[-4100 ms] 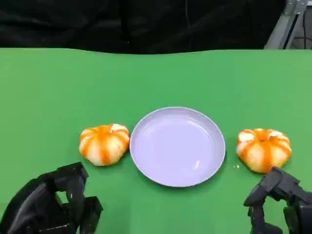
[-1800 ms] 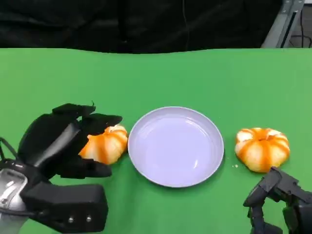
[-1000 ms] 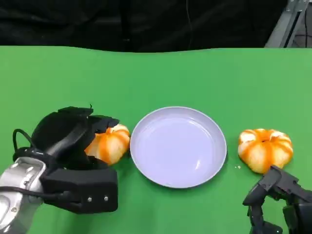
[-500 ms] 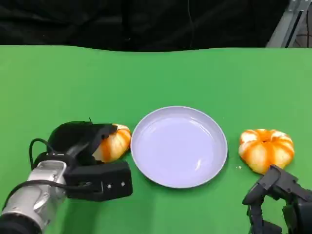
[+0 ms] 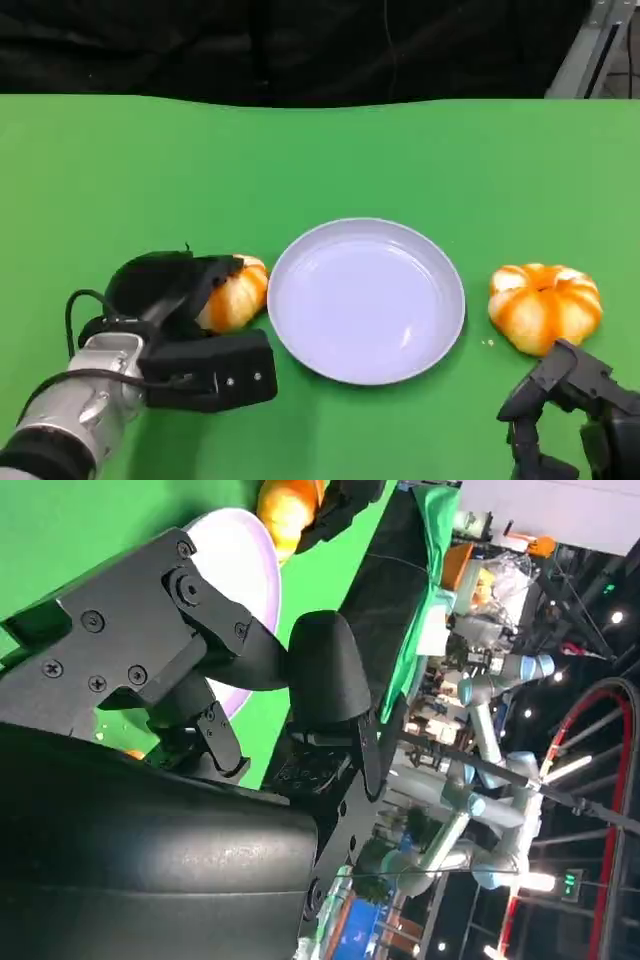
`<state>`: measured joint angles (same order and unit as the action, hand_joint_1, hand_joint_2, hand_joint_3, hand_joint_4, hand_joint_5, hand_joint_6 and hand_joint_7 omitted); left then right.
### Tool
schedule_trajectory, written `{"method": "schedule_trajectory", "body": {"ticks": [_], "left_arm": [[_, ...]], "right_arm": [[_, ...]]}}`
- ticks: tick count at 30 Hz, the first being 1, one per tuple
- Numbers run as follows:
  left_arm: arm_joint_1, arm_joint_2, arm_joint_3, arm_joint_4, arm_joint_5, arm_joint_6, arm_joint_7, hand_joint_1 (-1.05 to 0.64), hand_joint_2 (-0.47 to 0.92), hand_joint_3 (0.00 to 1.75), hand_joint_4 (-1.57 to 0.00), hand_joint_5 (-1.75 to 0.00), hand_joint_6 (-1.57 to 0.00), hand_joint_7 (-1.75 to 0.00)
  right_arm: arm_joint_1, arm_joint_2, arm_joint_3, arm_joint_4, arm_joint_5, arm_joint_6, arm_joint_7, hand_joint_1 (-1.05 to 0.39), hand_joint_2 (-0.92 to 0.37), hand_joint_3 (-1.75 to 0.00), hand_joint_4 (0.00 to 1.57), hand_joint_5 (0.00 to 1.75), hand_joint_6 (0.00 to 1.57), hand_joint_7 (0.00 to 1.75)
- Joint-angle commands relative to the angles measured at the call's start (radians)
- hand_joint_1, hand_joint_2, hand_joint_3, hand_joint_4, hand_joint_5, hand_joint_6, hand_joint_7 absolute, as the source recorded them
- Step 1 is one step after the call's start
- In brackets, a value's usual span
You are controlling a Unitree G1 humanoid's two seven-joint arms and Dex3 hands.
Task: Grasp the bread from the table and place it into the plate.
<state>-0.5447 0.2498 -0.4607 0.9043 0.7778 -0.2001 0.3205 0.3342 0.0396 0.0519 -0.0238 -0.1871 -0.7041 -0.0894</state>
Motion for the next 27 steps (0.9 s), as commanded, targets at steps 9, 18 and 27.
{"method": "schedule_trajectory", "body": {"ticks": [9, 18, 27], "left_arm": [[0.008, 0.004, 0.02, 0.044, -0.053, -0.069, 0.181, -0.12, 0.92, 0.25, -0.68, -1.38, -1.25, -0.17], [-0.009, 0.005, 0.081, 0.038, -0.13, -0.119, 0.233, -0.03, 0.91, 0.31, -0.59, -1.75, -0.57, -1.74], [-0.029, 0.023, 0.126, -0.033, -0.157, -0.177, 0.254, -0.03, 0.75, 0.7, -0.6, -1.75, -0.57, -1.75]], "right_arm": [[-0.009, -0.01, -0.008, 0.018, 0.011, -0.03, -0.007, -0.11, -0.48, -1.27, 0.85, 1.75, 0.77, 1.51], [0.001, -0.012, -0.01, 0.005, 0.011, -0.016, -0.003, -0.13, -0.48, -1.26, 0.84, 1.75, 0.76, 1.51], [-0.002, -0.018, -0.01, 0.011, 0.017, -0.029, 0.001, -0.12, -0.5, -1.24, 0.84, 1.75, 0.75, 1.52]]}}
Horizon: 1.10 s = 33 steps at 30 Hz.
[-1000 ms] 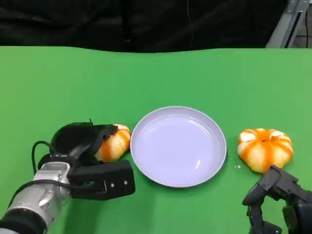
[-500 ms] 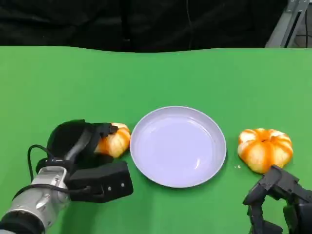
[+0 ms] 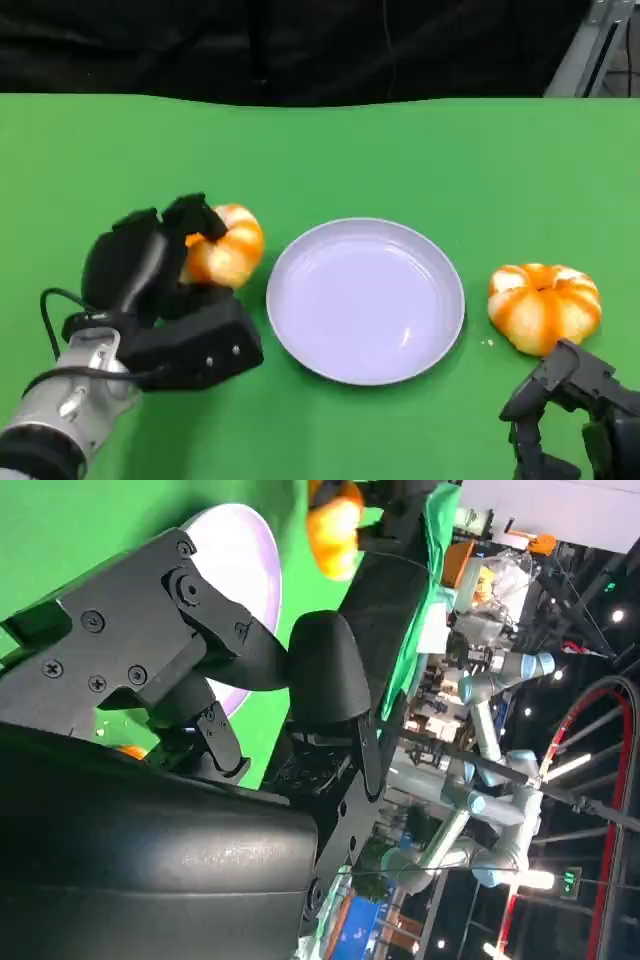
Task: Grasp the bread from the table and place it into the plate.
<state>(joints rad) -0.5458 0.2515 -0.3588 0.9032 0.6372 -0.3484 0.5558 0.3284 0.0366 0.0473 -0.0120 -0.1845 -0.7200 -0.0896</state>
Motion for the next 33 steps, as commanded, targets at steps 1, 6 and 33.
{"method": "schedule_trajectory", "body": {"ticks": [1, 6, 33], "left_arm": [[-0.029, 0.021, 0.027, -0.035, -0.016, -0.032, 0.019, -0.03, 0.72, 0.77, -0.6, -1.75, -0.58, -1.75], [-0.017, 0.0, 0.021, -0.183, -0.022, -0.02, -0.065, -0.13, 0.77, 0.76, -0.55, -1.75, -0.53, -1.75], [-0.013, -0.089, -0.162, -0.328, 0.089, 0.015, -0.331, -0.1, 0.92, 0.23, -0.53, -1.75, -0.58, -1.52]], "right_arm": [[0.003, -0.015, -0.006, -0.001, 0.016, -0.013, 0.002, -0.12, -0.5, -1.24, 0.84, 1.75, 0.75, 1.52], [0.007, -0.009, -0.002, -0.008, 0.015, 0.001, 0.002, -0.11, -0.5, -1.25, 0.84, 1.75, 0.76, 1.52], [0.02, 0.011, 0.007, -0.031, -0.022, 0.015, -0.029, -0.12, -0.5, -1.24, 0.84, 1.75, 0.76, 1.51]]}}
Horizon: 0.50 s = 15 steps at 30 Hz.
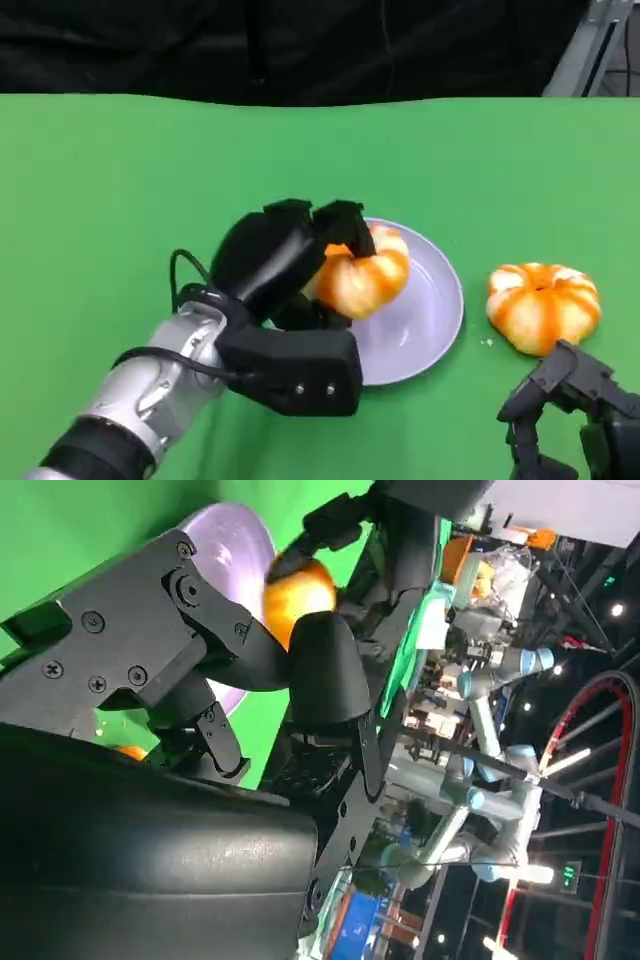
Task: Grasp the bread from the table and place it into the plate.
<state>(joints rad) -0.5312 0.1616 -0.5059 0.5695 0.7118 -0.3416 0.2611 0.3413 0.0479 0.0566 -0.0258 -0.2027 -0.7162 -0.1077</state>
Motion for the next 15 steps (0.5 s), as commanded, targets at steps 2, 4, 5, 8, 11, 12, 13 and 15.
{"method": "schedule_trajectory", "body": {"ticks": [2, 4, 5, 8, 11, 12, 13, 15], "left_arm": [[-0.04, -0.007, -0.028, 0.028, 0.021, 0.011, -0.057, -0.09, 0.92, 0.23, -0.52, -1.74, -0.59, -1.49], [-0.046, -0.014, -0.035, 0.05, 0.023, 0.012, -0.065, -0.08, 0.92, 0.23, -0.51, -1.73, -0.63, -1.44], [-0.047, -0.019, -0.036, 0.067, 0.021, 0.009, -0.063, -0.08, 0.92, 0.23, -0.5, -1.72, -0.63, -1.42], [-0.053, -0.029, -0.041, 0.11, 0.018, -0.002, -0.048, -0.08, 0.92, 0.23, -0.47, -1.73, -0.62, -1.43], [-0.056, -0.036, -0.048, 0.154, 0.015, -0.02, -0.04, -0.1, 0.92, 0.33, -0.5, -1.45, -0.66, -1.16], [-0.054, -0.038, -0.048, 0.164, 0.013, -0.024, -0.042, -0.12, 0.92, 0.33, -0.54, -1.23, -0.72, -0.97], [-0.052, -0.037, -0.049, 0.169, 0.015, -0.022, -0.045, -0.2, 0.92, 0.31, -0.64, -0.77, -0.8, -0.57], [-0.054, -0.027, -0.064, 0.163, 0.039, -0.007, -0.053, -0.38, 0.92, 0.32, -0.68, -0.27, -0.82, -0.15]], "right_arm": [[0.009, -0.002, -0.004, -0.022, 0.003, 0.016, -0.008, -0.12, -0.5, -1.23, 0.84, 1.75, 0.77, 1.51], [0.009, -0.003, -0.003, -0.02, 0.011, 0.009, -0.007, -0.1, -0.51, -1.23, 0.84, 1.75, 0.76, 1.5], [0.009, -0.004, -0.003, -0.019, 0.011, 0.007, -0.007, -0.09, -0.51, -1.23, 0.85, 1.75, 0.77, 1.5], [0.009, -0.008, -0.005, -0.015, 0.007, 0.003, -0.008, -0.1, -0.51, -1.22, 0.84, 1.75, 0.76, 1.51], [0.008, -0.009, -0.006, -0.016, 0.006, 0.005, -0.007, -0.12, -0.5, -1.23, 0.84, 1.75, 0.76, 1.51], [0.007, -0.009, -0.005, -0.014, 0.011, 0.001, -0.005, -0.11, -0.5, -1.23, 0.84, 1.75, 0.76, 1.51], [0.008, -0.008, -0.005, -0.013, 0.012, -0.001, -0.006, -0.11, -0.49, -1.25, 0.85, 1.75, 0.77, 1.51], [0.008, -0.008, -0.005, -0.01, 0.011, -0.004, -0.006, -0.11, -0.49, -1.26, 0.85, 1.75, 0.77, 1.5]]}}
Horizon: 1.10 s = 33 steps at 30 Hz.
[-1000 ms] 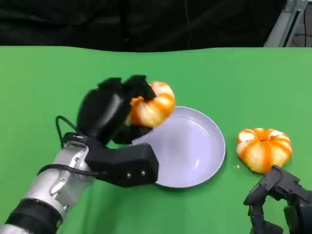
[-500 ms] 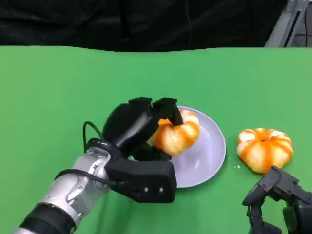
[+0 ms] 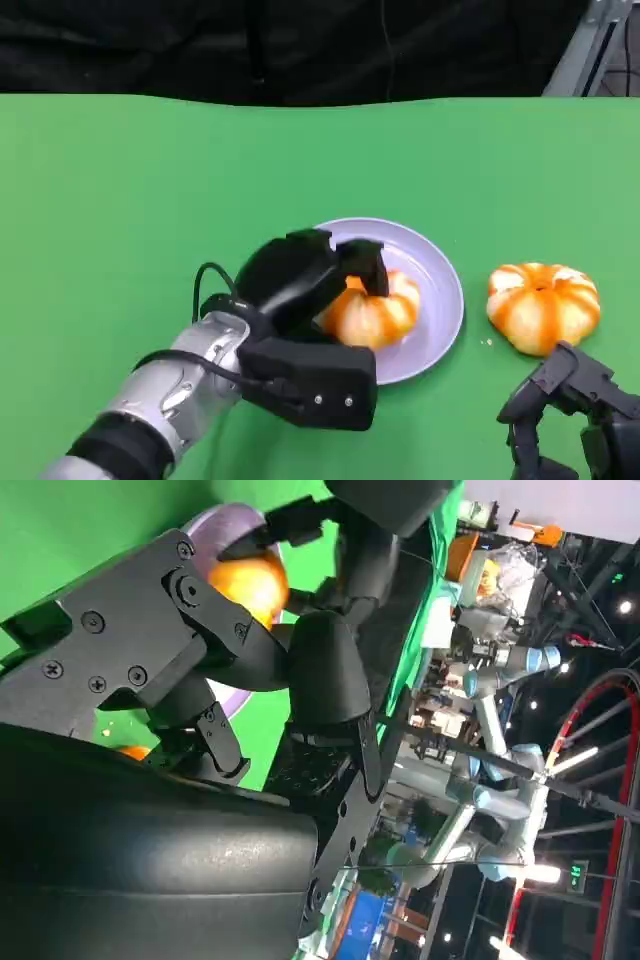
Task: Grasp the bread from the table and place it into the plate.
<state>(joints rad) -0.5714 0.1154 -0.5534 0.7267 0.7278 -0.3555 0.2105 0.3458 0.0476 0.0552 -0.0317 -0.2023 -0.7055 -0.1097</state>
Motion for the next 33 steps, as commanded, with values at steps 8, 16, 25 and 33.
{"method": "schedule_trajectory", "body": {"ticks": [8, 16, 25, 33], "left_arm": [[0.018, 0.038, -0.002, -0.064, -0.005, 0.06, -0.119, -0.91, 0.92, 0.66, -0.05, 0.0, -0.35, 0.0], [0.051, 0.064, 0.013, -0.162, -0.033, 0.119, -0.226, -1.05, 0.92, 0.88, 0.0, 0.0, -0.1, 0.0], [0.126, 0.097, 0.077, -0.339, -0.117, 0.159, -0.318, -1.05, 0.92, 0.82, 0.0, 0.0, -0.06, 0.0], [0.29, 0.068, 0.303, -0.601, -0.64, 0.277, -0.61, -0.44, 0.92, 0.23, -0.43, -0.17, -0.5, -0.11]], "right_arm": [[-0.005, -0.015, -0.008, 0.007, 0.012, -0.023, -0.003, -0.12, -0.49, -1.27, 0.86, 1.74, 0.77, 1.51], [0.003, -0.014, -0.008, -0.007, 0.004, -0.006, -0.005, -0.13, -0.49, -1.26, 0.86, 1.75, 0.78, 1.51], [0.001, -0.018, -0.013, 0.001, 0.003, -0.012, -0.004, -0.12, -0.5, -1.23, 0.85, 1.75, 0.76, 1.52], [-0.009, -0.016, -0.011, 0.013, 0.011, -0.018, -0.002, -0.12, -0.49, -1.26, 0.85, 1.75, 0.77, 1.51]]}}
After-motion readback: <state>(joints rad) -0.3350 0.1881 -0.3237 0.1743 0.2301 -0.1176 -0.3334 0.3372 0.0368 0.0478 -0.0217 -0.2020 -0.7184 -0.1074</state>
